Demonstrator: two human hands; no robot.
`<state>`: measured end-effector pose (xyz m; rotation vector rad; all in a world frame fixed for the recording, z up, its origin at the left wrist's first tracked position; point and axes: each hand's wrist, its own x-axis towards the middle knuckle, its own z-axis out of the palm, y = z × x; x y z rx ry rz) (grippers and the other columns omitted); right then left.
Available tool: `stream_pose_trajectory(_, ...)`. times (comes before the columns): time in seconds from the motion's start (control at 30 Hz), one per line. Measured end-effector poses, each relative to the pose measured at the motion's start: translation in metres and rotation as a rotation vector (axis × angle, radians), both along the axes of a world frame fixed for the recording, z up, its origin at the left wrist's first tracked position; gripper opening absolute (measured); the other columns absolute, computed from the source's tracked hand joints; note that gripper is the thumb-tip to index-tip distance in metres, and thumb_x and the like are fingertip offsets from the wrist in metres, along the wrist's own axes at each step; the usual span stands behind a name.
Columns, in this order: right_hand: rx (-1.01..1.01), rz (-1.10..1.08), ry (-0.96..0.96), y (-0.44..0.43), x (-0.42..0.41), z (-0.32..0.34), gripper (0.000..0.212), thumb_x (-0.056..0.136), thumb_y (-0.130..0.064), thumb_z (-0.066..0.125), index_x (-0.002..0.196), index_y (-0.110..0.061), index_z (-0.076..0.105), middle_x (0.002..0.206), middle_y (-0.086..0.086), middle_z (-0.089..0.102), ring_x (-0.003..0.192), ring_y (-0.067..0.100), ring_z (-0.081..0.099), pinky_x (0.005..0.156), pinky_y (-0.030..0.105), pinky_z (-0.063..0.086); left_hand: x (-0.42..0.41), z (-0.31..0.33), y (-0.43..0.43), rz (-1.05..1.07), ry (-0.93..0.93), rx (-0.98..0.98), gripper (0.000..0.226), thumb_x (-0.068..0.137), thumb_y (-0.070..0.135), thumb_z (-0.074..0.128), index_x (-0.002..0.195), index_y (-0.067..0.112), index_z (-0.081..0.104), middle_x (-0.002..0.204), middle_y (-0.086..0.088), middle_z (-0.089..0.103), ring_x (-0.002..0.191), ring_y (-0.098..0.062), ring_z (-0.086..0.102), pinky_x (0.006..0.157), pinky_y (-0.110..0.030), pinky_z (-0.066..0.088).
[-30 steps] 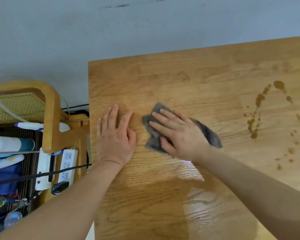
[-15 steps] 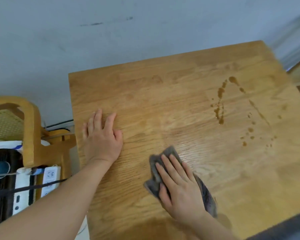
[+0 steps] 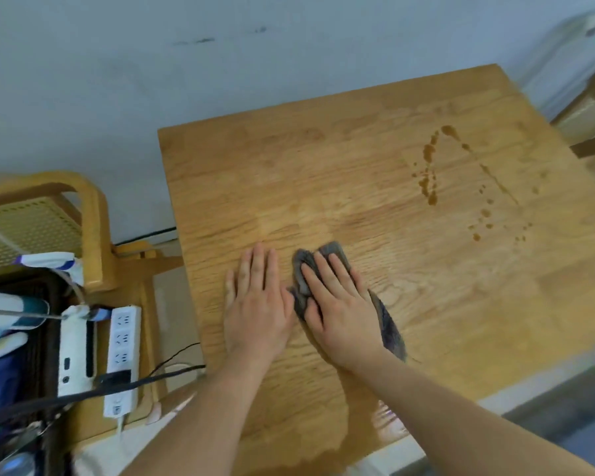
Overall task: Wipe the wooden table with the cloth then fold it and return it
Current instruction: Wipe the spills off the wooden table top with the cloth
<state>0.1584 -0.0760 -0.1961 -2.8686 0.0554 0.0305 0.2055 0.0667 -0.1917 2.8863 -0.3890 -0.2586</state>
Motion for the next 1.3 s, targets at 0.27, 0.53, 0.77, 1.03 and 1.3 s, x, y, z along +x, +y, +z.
stream_pose_trajectory(0.27,-0.011,-0.203,0.0,-0.036,-0.035,0.003,0.054,0.092,-0.036,0.036,0.143,-0.022,0.049,0.154,-0.001,0.037,0.144,0.021,0.03,0.117,0.047,0.024,-0.019,0.0,0.005,-0.012,-0.032,-0.134,0.063,0.091,0.037,0.011,0.148,0.017,0.028,0.158,-0.004,0.02,0.147,-0.02,0.011,0.119,-0.043,0.005)
stream_pose_trajectory(0.53,0.014,0.198,0.033,0.024,-0.029,0.0,0.052,0.097,-0.036,0.036,0.147,-0.02,0.042,0.157,0.002,0.032,0.147,0.02,0.023,0.117,0.049,0.024,-0.023,-0.004,0.011,0.145,-0.137,-0.514,0.028,0.084,0.015,0.034,0.089,0.012,0.061,0.128,-0.007,0.06,0.128,-0.023,0.046,0.11,-0.046,0.032)
stream_pose_trajectory(0.77,-0.014,0.372,0.014,-0.023,-0.003,0.001,0.053,0.092,-0.037,0.041,0.144,-0.024,0.046,0.155,-0.002,0.036,0.146,0.017,0.027,0.118,0.046,0.023,-0.018,-0.005,0.006,0.141,-0.15,-0.442,0.039,0.083,0.017,0.033,0.105,0.008,0.065,0.127,-0.007,0.06,0.127,-0.024,0.048,0.108,-0.048,0.036)
stream_pose_trajectory(1.03,-0.067,0.432,0.038,0.024,0.02,0.002,0.061,0.094,-0.04,0.025,0.151,-0.018,0.034,0.16,0.004,0.023,0.149,0.023,0.017,0.12,0.048,0.015,-0.089,-0.006,0.023,0.506,-0.167,-0.264,0.042,0.095,0.025,0.033,0.132,0.013,0.05,0.147,-0.006,0.04,0.138,-0.023,0.033,0.111,-0.038,0.033)
stream_pose_trajectory(1.3,-0.012,1.056,-0.002,-0.02,-0.048,-0.006,0.052,0.091,-0.036,0.042,0.14,-0.021,0.052,0.153,0.0,0.04,0.145,0.019,0.03,0.118,0.046,0.023,-0.109,-0.006,0.02,0.781,-0.24,-0.319,0.033,0.094,0.02,0.04,0.125,0.015,0.052,0.138,0.0,0.048,0.116,-0.018,0.052,0.082,-0.023,0.039)
